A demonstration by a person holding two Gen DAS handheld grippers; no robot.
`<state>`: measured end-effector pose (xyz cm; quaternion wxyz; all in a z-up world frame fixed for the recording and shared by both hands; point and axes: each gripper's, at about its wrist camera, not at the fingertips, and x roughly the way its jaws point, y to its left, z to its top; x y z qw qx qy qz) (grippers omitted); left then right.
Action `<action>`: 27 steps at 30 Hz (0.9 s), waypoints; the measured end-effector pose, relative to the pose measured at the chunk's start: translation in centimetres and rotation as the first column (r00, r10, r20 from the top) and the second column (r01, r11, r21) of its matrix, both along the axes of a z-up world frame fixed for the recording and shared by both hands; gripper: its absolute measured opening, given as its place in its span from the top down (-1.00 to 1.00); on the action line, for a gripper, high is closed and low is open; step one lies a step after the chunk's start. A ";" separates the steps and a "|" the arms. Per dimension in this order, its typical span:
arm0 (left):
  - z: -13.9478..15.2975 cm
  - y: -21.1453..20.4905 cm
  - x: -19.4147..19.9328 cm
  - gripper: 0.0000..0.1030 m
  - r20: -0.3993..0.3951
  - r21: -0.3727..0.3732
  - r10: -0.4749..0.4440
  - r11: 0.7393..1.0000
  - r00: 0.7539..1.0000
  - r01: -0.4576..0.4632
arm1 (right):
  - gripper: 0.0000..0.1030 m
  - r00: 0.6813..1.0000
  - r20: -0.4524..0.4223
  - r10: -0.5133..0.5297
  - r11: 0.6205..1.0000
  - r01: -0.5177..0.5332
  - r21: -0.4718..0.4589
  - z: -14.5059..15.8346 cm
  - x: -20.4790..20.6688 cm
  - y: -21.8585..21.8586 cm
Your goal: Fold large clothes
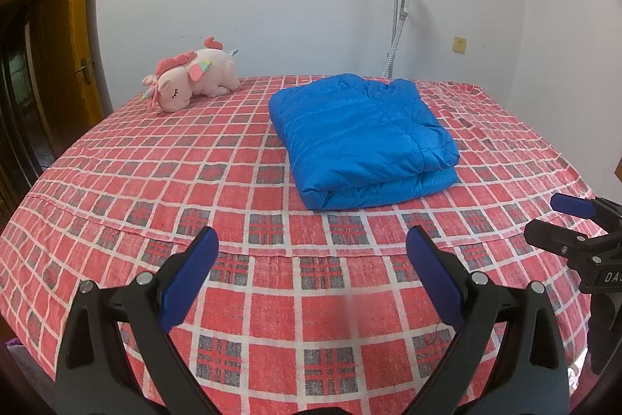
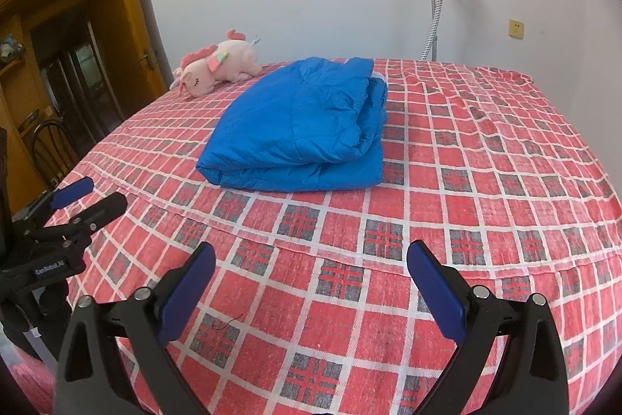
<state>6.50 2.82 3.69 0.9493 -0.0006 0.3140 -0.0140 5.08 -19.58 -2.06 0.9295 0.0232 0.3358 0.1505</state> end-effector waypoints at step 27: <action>-0.5 0.3 0.5 -0.87 -0.024 -0.002 -0.023 1.000 0.999 0.023 | -0.92 1.000 -0.008 0.000 1.000 0.000 0.001 -0.6 0.7 -0.4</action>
